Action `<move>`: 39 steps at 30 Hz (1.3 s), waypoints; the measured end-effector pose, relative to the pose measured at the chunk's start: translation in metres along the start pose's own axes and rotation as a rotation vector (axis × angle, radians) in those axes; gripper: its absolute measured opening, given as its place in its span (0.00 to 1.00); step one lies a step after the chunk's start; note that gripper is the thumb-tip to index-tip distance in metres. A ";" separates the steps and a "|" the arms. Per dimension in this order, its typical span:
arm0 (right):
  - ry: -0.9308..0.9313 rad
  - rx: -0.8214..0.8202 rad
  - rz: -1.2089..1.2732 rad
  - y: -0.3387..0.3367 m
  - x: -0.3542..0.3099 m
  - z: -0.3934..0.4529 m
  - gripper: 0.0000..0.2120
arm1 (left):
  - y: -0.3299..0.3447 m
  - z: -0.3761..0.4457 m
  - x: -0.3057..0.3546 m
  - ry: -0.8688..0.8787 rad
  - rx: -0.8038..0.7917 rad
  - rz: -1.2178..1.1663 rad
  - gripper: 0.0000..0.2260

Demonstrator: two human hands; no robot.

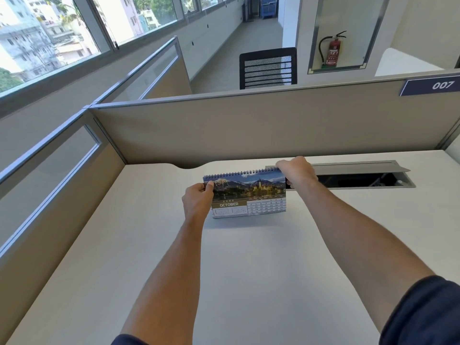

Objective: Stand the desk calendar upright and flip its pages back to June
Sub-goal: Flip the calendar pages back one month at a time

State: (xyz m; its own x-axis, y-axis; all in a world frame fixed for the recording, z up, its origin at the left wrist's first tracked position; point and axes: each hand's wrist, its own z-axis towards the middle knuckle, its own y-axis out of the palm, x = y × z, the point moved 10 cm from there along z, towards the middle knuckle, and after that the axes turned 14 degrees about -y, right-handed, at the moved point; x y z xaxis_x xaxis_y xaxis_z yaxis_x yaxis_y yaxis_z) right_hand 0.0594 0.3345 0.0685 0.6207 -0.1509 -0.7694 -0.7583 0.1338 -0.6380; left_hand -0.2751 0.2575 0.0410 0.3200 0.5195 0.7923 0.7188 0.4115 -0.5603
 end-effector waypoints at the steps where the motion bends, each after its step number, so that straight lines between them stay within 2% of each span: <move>1: 0.008 0.003 0.002 0.000 0.000 0.000 0.10 | 0.000 0.000 0.000 0.000 0.000 0.005 0.16; 22: 0.092 0.007 0.145 0.009 0.004 -0.004 0.08 | 0.003 0.004 -0.002 -0.024 0.033 0.000 0.20; 29: 0.224 -0.044 0.344 0.023 0.016 0.000 0.13 | 0.003 0.007 -0.003 -0.040 0.065 0.018 0.20; 32: 0.263 -0.069 0.472 0.032 0.022 -0.001 0.09 | 0.003 0.007 -0.004 -0.040 0.070 0.022 0.19; 36: 0.233 -0.046 0.544 0.034 0.024 0.002 0.11 | 0.003 0.008 -0.005 -0.046 0.076 0.024 0.19; 38: 0.158 -0.021 0.559 0.029 0.017 0.005 0.10 | 0.002 0.008 -0.005 -0.046 0.081 0.027 0.18; 39: 0.102 -0.016 0.567 0.026 0.012 0.007 0.13 | 0.002 0.008 -0.005 -0.045 0.084 0.029 0.19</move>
State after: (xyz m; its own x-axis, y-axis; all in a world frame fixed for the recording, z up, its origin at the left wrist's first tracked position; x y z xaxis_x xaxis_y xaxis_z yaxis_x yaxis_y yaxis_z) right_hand 0.0484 0.3434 0.0425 0.0944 -0.1540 -0.9835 -0.9704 0.2062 -0.1254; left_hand -0.2803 0.2618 0.0344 0.3105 0.5649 0.7645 0.6545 0.4562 -0.6029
